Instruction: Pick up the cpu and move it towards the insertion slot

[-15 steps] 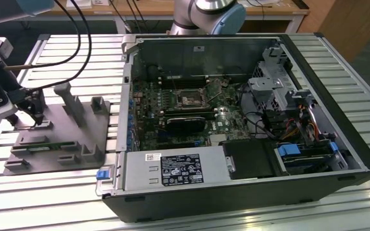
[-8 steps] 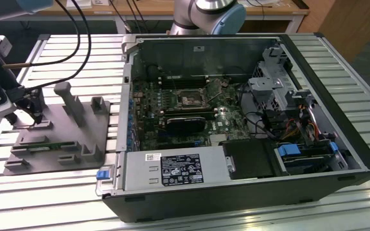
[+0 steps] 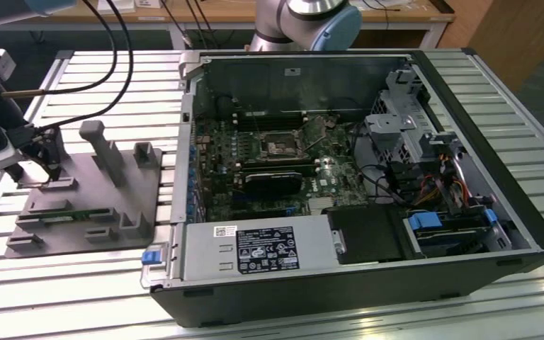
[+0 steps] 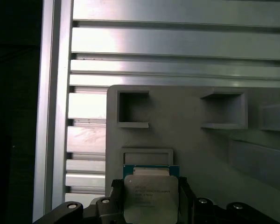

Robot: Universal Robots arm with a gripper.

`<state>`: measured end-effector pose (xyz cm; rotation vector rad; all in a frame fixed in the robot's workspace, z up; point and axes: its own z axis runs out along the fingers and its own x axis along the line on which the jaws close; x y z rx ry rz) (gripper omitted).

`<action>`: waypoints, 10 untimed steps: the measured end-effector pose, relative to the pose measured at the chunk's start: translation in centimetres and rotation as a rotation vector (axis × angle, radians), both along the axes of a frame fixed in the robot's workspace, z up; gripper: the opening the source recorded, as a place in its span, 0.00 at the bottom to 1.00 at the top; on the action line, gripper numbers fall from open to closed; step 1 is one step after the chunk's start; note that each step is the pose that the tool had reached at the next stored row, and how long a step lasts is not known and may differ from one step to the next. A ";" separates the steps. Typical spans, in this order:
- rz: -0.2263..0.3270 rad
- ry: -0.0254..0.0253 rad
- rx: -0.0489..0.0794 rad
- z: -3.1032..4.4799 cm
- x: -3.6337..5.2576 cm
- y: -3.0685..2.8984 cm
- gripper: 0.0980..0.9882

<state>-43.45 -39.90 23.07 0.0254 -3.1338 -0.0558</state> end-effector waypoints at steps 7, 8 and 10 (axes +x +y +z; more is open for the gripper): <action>0.000 -0.0001 0.000 0.38 0.00 0.01 0.50; 0.000 -0.0001 0.000 0.42 0.00 0.01 0.50; 0.000 -0.0004 0.000 0.46 0.00 0.01 0.50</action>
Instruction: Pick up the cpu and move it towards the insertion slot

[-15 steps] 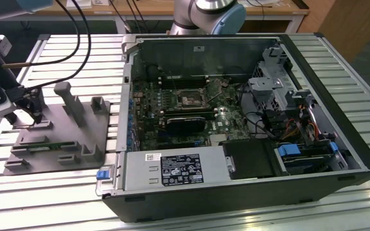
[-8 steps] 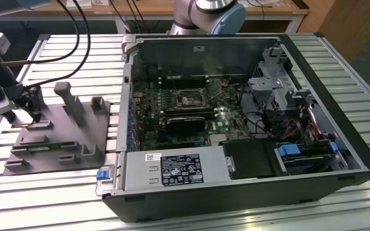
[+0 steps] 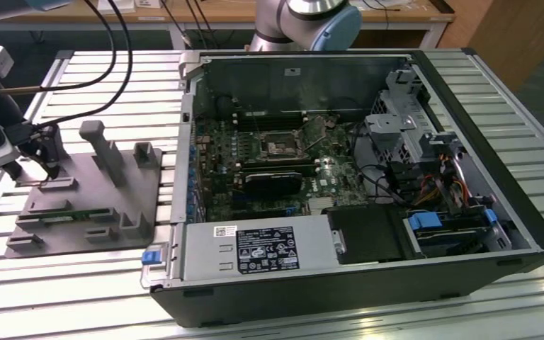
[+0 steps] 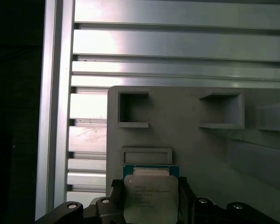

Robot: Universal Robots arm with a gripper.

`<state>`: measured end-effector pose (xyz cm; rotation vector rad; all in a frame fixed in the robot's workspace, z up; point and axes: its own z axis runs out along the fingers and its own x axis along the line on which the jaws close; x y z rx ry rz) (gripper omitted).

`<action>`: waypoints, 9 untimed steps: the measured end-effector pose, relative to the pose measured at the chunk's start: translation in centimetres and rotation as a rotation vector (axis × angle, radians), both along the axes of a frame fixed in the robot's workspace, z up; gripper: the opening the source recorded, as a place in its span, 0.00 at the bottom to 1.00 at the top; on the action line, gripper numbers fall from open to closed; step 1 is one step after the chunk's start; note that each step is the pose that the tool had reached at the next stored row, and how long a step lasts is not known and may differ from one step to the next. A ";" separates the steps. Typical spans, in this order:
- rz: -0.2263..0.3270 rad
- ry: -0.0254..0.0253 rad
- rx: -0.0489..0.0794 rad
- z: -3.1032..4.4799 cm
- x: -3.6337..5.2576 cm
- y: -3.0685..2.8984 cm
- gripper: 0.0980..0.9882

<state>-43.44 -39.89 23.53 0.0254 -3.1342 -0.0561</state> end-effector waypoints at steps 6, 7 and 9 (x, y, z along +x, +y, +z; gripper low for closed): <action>0.000 0.0004 0.000 0.22 0.00 0.01 0.50; 0.000 0.0003 0.000 0.27 0.00 0.02 0.50; 0.000 0.0003 0.000 0.40 0.00 0.03 0.50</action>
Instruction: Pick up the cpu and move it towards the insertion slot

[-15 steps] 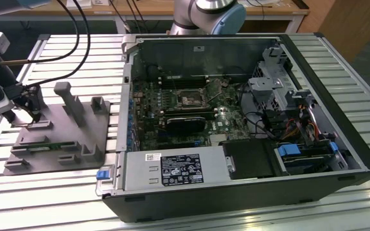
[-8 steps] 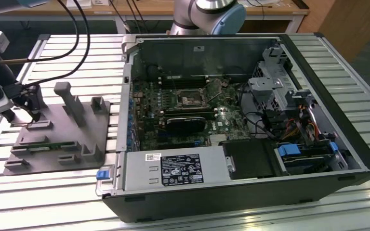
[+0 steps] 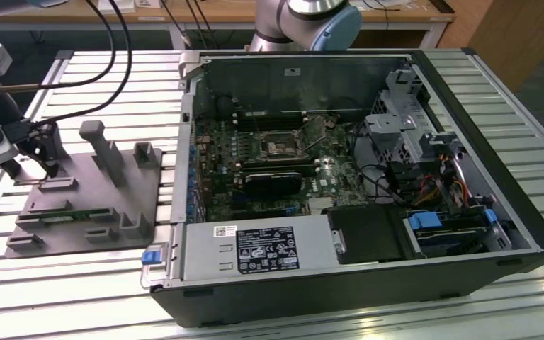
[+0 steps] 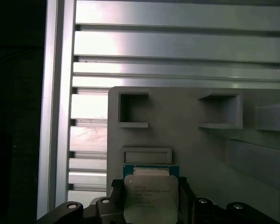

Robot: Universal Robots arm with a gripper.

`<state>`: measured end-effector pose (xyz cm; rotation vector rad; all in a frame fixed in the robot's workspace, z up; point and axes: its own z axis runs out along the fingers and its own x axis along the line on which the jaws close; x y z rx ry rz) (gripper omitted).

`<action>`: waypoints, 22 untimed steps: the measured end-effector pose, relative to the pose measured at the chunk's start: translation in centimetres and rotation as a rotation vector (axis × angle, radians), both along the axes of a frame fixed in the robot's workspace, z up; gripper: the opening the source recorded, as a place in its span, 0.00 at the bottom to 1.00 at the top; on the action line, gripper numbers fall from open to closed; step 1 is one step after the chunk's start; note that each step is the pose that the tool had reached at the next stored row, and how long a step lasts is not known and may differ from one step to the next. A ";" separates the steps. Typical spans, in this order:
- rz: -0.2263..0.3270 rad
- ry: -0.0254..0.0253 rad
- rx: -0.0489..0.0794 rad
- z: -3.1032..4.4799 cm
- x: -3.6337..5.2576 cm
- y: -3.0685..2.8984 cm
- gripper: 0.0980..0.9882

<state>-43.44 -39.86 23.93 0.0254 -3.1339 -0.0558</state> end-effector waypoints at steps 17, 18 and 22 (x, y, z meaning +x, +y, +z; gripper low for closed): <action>0.000 0.0000 -0.001 0.69 0.00 0.06 0.50; 0.000 -0.0001 -0.001 0.75 0.00 0.07 0.50; 0.000 0.0000 -0.002 1.07 0.00 0.10 0.50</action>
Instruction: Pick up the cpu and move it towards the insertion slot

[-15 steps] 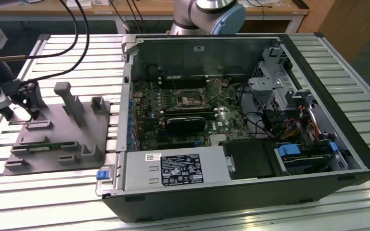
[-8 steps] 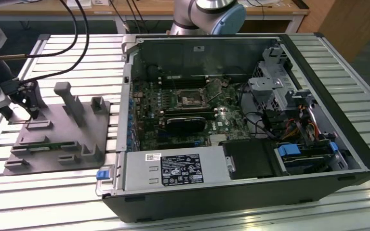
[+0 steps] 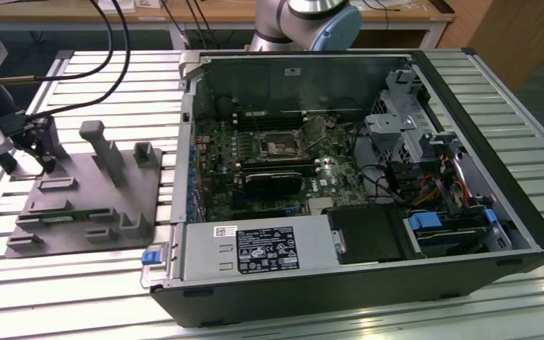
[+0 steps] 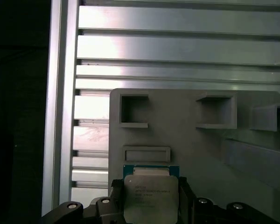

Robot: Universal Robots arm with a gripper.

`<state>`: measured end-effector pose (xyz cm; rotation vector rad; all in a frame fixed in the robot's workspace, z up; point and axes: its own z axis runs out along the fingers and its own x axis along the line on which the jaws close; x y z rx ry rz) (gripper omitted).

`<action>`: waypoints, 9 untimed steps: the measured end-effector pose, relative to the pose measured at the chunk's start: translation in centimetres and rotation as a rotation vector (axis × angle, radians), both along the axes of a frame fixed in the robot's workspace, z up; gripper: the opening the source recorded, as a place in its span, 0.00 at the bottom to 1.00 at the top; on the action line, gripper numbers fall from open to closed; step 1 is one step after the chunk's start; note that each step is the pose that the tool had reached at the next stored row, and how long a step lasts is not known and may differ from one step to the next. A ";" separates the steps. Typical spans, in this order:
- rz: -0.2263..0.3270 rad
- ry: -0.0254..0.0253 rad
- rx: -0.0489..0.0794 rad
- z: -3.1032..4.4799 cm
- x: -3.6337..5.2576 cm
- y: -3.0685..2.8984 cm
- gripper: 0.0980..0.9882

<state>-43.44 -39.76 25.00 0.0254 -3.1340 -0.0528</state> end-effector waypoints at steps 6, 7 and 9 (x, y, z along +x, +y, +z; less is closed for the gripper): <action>0.000 0.0000 0.000 0.57 0.00 0.02 0.50; 0.000 0.0000 0.000 0.65 0.00 0.02 0.50; 0.000 0.0000 0.000 0.81 0.00 0.02 0.50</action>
